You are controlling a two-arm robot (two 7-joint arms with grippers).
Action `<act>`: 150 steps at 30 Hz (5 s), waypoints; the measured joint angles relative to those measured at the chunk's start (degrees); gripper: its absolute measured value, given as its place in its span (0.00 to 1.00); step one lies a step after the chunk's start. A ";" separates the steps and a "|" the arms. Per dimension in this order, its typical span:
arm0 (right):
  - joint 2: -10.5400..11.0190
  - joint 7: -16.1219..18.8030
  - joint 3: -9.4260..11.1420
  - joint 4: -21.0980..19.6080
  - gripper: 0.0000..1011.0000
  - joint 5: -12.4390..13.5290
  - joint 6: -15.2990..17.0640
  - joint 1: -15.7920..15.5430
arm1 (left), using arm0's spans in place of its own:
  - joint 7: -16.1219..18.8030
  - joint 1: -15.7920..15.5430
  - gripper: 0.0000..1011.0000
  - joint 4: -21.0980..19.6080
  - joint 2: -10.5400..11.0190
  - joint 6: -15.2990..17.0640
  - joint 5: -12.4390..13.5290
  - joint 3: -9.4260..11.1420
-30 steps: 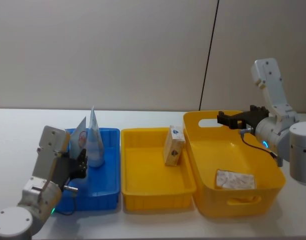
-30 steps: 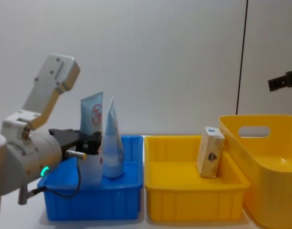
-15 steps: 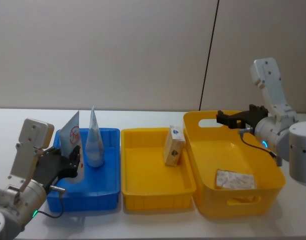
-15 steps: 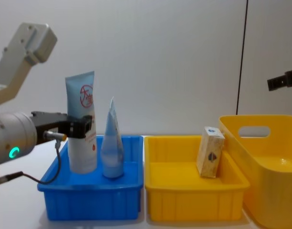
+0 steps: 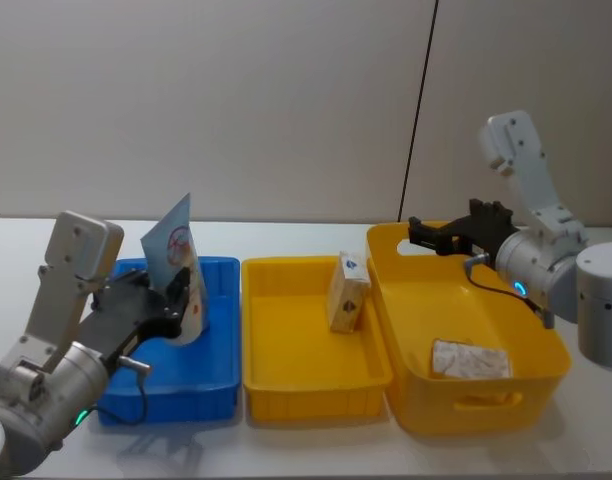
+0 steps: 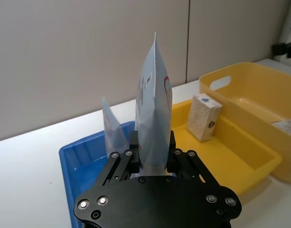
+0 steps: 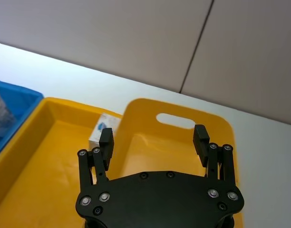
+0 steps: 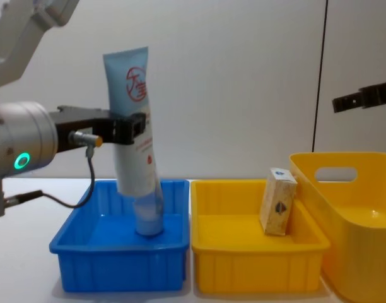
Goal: Bimanual collaborative sorting of washing and personal care products
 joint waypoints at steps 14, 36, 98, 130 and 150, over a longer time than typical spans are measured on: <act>3.12 9.44 -3.09 -1.05 0.99 2.09 -2.56 0.76 | -1.21 -1.03 0.26 -1.99 -1.74 -0.03 0.49 1.39; 8.27 15.49 -6.81 -4.87 0.99 2.30 -6.05 -2.38 | -1.07 -3.30 0.26 -0.49 -5.37 -1.96 2.49 2.72; 7.02 18.90 -17.23 -5.48 0.99 2.09 -11.37 0.79 | -5.31 -3.43 0.26 0.77 -8.84 -3.28 3.83 3.23; 5.76 18.01 -18.75 -4.37 0.54 2.28 -11.02 2.18 | -5.86 -3.57 0.26 1.40 -8.70 -3.70 3.54 3.46; 5.67 17.94 -18.87 -4.27 0.43 2.27 -10.98 2.28 | -5.93 -3.57 0.26 1.44 -8.70 -3.71 3.54 3.46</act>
